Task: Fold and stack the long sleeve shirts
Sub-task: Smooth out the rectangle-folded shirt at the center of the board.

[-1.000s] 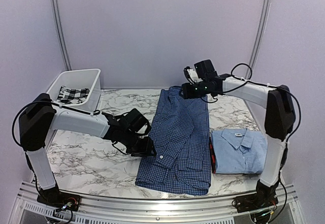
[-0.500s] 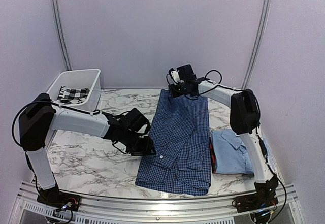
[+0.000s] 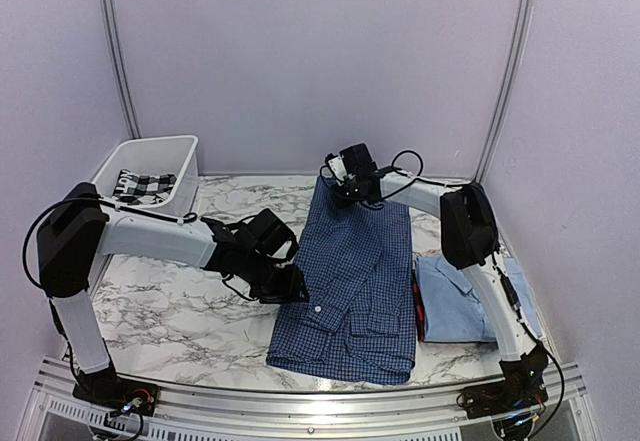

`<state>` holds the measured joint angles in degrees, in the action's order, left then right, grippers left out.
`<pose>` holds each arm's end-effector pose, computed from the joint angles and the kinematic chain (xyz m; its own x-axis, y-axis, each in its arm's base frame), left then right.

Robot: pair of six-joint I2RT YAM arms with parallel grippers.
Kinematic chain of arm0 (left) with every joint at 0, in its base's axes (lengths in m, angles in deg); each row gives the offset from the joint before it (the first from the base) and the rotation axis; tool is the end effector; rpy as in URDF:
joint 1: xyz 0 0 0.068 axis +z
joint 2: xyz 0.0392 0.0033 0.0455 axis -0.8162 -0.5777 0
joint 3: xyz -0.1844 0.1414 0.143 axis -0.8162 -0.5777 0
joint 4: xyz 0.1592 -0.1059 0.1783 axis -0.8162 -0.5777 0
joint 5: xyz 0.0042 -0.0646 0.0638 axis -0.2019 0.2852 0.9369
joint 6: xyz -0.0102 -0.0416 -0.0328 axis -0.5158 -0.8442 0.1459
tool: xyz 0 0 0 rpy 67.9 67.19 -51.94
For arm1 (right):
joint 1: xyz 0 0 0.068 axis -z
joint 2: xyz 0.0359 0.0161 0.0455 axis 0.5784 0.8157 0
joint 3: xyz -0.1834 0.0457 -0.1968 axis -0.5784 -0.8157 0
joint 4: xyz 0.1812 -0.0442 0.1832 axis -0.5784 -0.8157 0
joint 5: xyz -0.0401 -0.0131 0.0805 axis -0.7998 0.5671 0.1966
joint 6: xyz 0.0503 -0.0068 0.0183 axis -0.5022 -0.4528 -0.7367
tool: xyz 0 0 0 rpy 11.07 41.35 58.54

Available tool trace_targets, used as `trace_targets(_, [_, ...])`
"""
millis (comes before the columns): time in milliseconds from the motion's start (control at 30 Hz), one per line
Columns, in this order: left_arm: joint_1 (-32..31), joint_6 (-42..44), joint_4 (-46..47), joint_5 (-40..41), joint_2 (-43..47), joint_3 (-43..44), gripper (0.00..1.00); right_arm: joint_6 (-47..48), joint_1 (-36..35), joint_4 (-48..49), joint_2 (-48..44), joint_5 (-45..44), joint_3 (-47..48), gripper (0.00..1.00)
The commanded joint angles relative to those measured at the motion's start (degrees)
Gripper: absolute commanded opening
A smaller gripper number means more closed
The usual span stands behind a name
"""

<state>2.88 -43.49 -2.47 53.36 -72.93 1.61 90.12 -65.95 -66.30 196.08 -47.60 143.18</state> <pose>0.2305 -0.3053 0.1685 -0.9285 0.1443 -0.3422 0.3142 0.7964 -0.5168 0.4990 0.2907 0.1549 -0.5219 -0.4036 -0.7515 -0.4788 0.8677 -0.1336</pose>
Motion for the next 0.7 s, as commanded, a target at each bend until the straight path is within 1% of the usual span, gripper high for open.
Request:
trace_targets(0, [0.1, 0.2, -1.8, 0.8, 0.4, 0.4, 0.49, 0.8, -0.3, 0.7, 1.4, -2.3, 4.3, 0.28])
trace_targets(100, [0.1, 0.1, -2.0, 1.6, 0.9, -0.5, 0.49, 0.2, -0.2, 1.1, 1.7, -2.7, 4.9, 0.1])
trace_targets(133, [0.1, 0.1, -2.0, 1.8, 1.0, -0.8, 0.49, -0.1, -0.1, 1.3, 1.5, -2.8, 5.0, 0.06])
trace_targets(200, [0.1, 0.0, -2.1, 1.9, 1.1, -1.4, 0.49, -0.7, 0.1, 1.8, 1.3, -2.6, 5.2, 0.01])
trace_targets(233, [0.1, -0.1, -2.1, 1.8, 1.1, -1.6, 0.49, -1.5, 0.2, 2.2, 1.1, -2.4, 5.2, 0.0])
trace_targets(433, [0.2, -0.3, -2.1, 2.4, 0.8, -2.5, 0.48, -6.3, 1.7, 3.7, 0.8, 1.9, 5.1, 0.0])
trace_targets(500, [0.1, -0.2, -2.0, 2.4, 0.8, -2.6, 0.48, -6.4, 1.9, 3.2, 0.7, 3.7, 5.3, 0.0])
trace_targets(567, [0.1, -0.2, -2.0, 2.5, 0.8, -2.6, 0.48, -6.0, 1.9, 2.1, 0.6, 4.8, 5.8, 0.06])
trace_targets(667, [0.1, -0.1, -2.0, 2.3, 0.6, -2.5, 0.48, -5.3, 1.9, 0.8, 0.5, 5.7, 5.7, 0.27])
